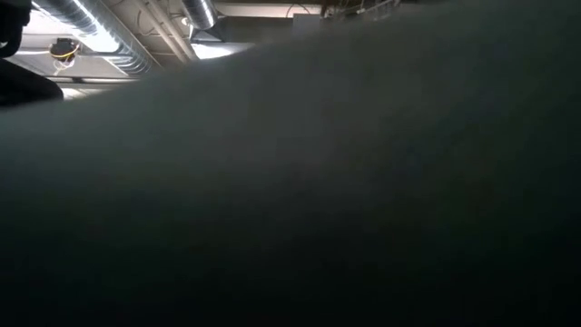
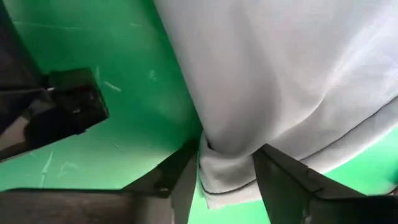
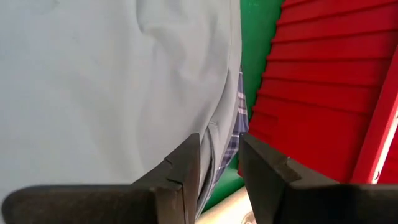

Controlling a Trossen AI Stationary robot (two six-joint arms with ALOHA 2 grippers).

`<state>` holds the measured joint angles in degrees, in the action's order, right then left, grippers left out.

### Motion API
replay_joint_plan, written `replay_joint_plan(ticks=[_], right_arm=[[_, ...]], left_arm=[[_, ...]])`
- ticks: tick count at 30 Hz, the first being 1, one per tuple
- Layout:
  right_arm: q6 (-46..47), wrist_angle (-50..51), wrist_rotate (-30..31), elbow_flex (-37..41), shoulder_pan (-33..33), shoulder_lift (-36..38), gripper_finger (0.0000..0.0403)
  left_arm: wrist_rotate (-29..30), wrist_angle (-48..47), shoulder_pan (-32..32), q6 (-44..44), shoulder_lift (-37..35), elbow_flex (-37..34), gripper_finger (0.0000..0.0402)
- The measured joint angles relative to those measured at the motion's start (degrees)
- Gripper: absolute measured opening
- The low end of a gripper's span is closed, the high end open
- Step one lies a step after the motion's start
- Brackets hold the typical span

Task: Fold Laundry from Bin
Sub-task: Fold the blue pants on top of the blue shirt

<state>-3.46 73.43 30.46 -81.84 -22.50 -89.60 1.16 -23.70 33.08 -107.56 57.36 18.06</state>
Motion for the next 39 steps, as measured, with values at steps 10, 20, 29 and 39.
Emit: replay_joint_plan(ticks=[10, 20, 29, 39], right_arm=[[0.00, -1.04, 0.00, 0.00, 0.00, -0.02, 0.0111], [0.00, -2.18, -0.04, 0.00, 0.00, -0.07, 0.0111], [0.00, -5.11, -0.05, 0.00, 0.00, -0.09, 0.0111], [0.52, -9.51, -0.08, 0.00, 0.04, -0.11, 0.0111]], left_arm=[[2.16, 6.23, 1.22, 2.89, 0.09, -0.22, 0.0012], [1.45, 11.21, 1.16, 6.15, -4.30, -0.22, 0.0002], [10.24, 16.13, 1.16, 7.92, -14.33, -0.22, 0.0001], [17.75, 30.53, -5.44, 20.25, -15.35, -0.22, 0.0000]])
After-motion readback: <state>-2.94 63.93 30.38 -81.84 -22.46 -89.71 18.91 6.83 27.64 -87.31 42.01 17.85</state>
